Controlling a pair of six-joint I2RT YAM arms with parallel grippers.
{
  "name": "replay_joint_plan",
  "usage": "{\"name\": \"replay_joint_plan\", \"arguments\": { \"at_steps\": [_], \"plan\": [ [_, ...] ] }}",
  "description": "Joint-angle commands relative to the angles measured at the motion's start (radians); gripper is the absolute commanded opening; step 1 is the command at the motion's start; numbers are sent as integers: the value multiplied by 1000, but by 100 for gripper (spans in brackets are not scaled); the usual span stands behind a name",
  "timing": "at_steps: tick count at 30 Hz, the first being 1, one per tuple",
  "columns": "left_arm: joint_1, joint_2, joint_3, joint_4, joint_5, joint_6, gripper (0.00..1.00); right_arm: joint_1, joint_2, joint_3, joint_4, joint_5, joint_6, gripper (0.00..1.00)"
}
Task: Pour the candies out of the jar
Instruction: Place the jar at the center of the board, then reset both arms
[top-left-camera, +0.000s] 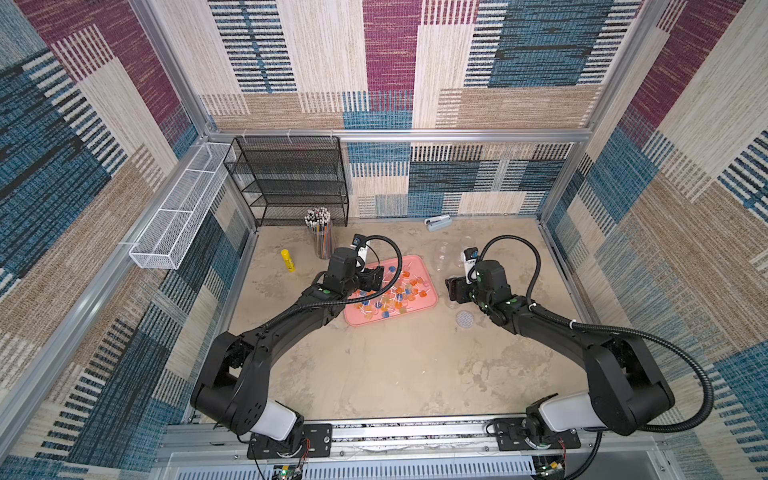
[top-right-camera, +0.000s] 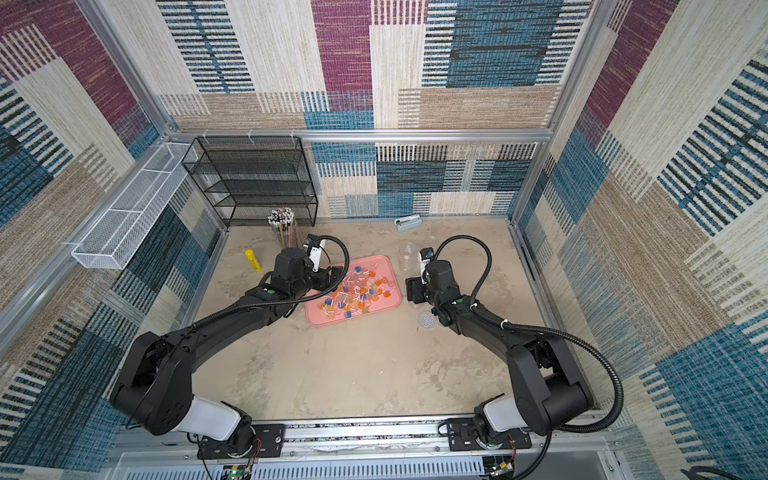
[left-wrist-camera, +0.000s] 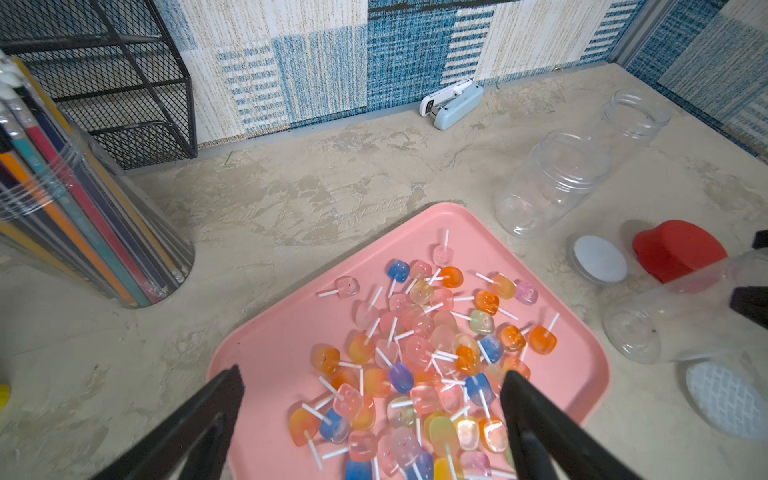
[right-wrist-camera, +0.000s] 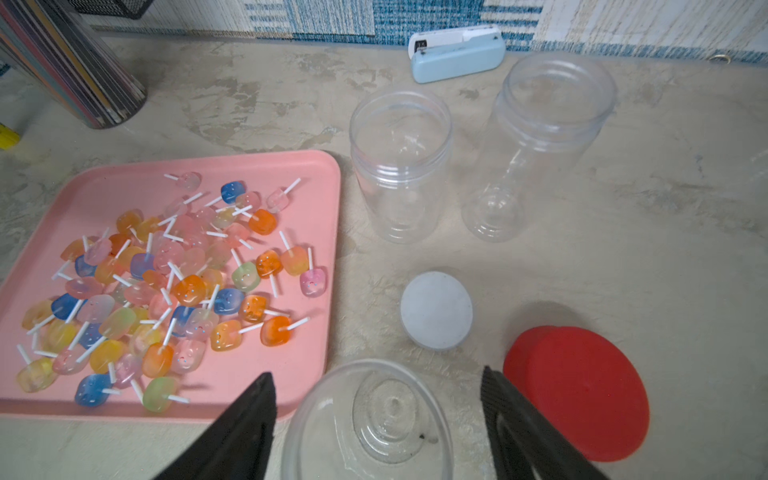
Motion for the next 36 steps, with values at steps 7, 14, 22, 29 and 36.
{"name": "replay_joint_plan", "arguments": {
  "at_steps": [7, 14, 22, 29, 36],
  "plan": [
    [104, -135, -75, 86, -92, 28, 99, -138, -141, 78, 30, -122, 85, 91],
    [182, -179, -180, 163, -334, 68, 99, -258, -124, -21, 220, 62, 44, 95],
    [211, -180, -357, 311, -580, 129, 99, -393, 16, -205, 535, 78, 10, 97],
    [278, -39, -465, 527, -393, 150, 99, -398, 52, -342, 794, 49, -95, 99],
    [424, 15, -546, 680, -27, 109, 99, -398, 88, -505, 1090, 22, -103, 100]
  ]
}}
